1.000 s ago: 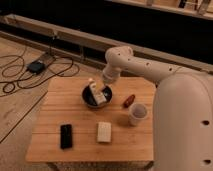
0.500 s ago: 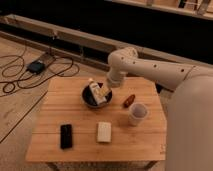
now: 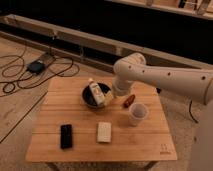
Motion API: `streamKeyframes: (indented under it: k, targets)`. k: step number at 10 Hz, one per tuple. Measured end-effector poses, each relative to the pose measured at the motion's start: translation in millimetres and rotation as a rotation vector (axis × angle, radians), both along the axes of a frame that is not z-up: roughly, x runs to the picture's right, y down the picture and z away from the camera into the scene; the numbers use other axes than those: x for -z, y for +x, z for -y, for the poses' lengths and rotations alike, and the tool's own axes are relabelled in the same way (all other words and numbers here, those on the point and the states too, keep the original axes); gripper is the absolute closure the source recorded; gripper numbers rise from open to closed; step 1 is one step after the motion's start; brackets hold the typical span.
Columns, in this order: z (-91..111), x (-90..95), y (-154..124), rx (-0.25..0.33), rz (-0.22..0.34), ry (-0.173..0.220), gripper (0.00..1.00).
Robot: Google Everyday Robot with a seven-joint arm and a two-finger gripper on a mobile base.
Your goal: Pick up the ceramic cup
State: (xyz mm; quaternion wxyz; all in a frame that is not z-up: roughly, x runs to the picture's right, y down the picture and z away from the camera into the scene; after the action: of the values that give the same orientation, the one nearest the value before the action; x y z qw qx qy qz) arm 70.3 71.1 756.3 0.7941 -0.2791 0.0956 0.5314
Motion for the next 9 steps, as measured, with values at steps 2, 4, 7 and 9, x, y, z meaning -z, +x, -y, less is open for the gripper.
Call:
streamKeyframes:
  k: [2, 4, 7, 9]
  targets:
    - [-18.6, 12.1, 10.9, -0.031, -0.031, -0.02, 0.2]
    - [-35.2, 19.0, 13.5, -0.053, -0.047, -0.038, 0.2]
    - [-59.9, 16.9, 14.2, -0.08, -0.054, -0.061, 0.2]
    - [-71.0, 8.9, 18.4, -0.09, -0.055, -0.073, 0.2]
